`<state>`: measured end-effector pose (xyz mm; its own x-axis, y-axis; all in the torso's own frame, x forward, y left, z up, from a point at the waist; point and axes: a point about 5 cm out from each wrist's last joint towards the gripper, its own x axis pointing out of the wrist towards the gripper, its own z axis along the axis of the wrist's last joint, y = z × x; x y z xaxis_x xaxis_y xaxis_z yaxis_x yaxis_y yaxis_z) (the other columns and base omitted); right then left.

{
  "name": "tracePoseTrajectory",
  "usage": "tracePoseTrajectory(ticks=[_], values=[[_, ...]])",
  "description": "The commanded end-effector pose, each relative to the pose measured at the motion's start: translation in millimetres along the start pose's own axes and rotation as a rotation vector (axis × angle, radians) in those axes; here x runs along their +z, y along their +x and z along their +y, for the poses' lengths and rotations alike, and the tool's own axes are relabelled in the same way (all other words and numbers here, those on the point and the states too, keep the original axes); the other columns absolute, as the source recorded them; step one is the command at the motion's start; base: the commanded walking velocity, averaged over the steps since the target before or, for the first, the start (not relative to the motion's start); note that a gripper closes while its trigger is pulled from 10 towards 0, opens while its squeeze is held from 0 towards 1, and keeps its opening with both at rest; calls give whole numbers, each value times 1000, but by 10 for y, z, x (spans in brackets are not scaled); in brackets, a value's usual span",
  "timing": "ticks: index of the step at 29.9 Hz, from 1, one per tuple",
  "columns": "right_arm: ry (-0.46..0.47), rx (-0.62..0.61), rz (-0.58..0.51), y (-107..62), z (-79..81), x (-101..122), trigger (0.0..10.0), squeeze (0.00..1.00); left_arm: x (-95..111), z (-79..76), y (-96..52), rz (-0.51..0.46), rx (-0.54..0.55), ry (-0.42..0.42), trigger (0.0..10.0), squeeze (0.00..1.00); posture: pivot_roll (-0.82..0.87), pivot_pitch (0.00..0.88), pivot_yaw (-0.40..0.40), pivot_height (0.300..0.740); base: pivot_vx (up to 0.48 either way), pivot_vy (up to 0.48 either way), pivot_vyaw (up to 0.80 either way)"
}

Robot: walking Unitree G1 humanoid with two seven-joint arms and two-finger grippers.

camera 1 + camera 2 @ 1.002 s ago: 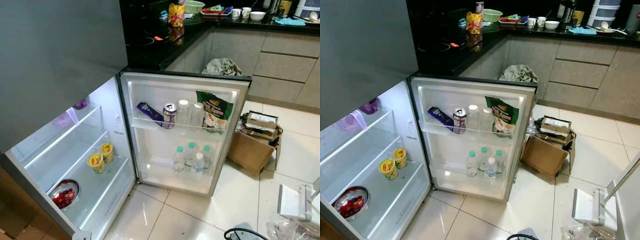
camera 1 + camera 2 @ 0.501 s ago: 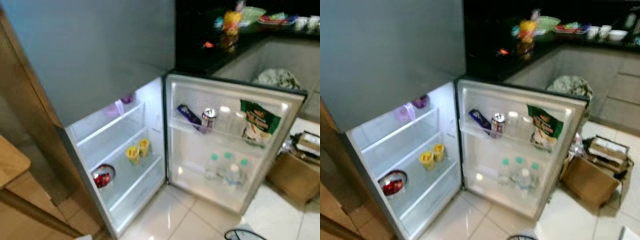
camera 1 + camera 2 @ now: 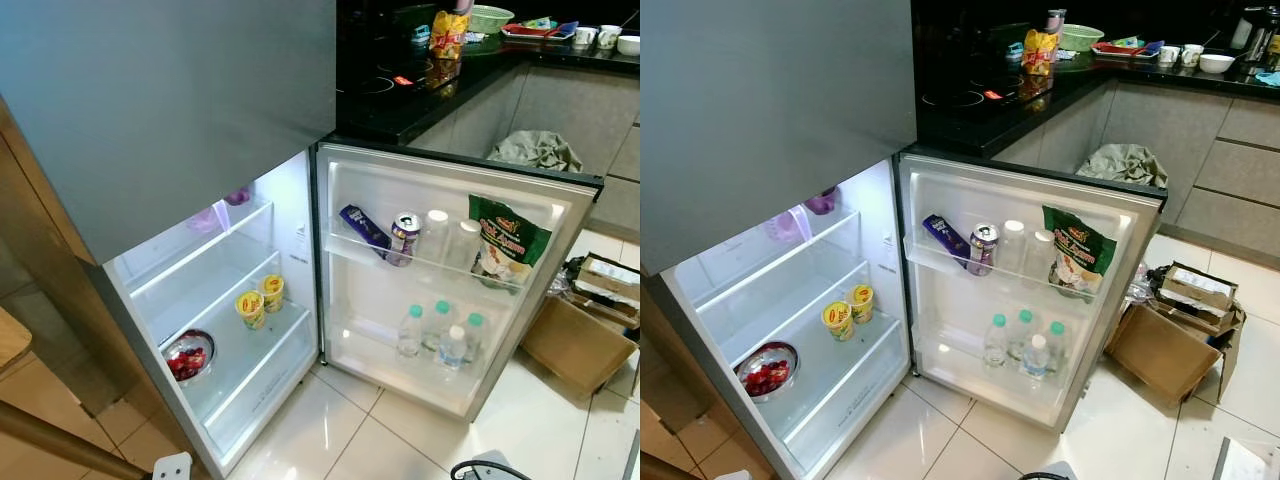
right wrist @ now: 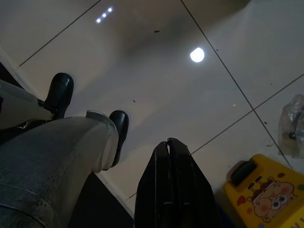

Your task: Restocking fridge

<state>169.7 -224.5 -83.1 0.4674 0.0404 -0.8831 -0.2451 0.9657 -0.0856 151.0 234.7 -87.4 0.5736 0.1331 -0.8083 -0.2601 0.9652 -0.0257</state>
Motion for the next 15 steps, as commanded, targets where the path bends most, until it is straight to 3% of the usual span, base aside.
tracePoseTrajectory(ticks=[1, 15], values=[[40, -6, 17, -1, 8, -44, 10000, 0, 4, -3, 2, 4, -7, 7, 10000, 0, -84, 0, 12, 740, 0, 0, -769], [62, -13, 37, -4, 8, -79, 10000, 0, -66, -38, -5, 37, -25, 13, 10000, 0, -85, 0, 12, 740, 0, 0, -781]])
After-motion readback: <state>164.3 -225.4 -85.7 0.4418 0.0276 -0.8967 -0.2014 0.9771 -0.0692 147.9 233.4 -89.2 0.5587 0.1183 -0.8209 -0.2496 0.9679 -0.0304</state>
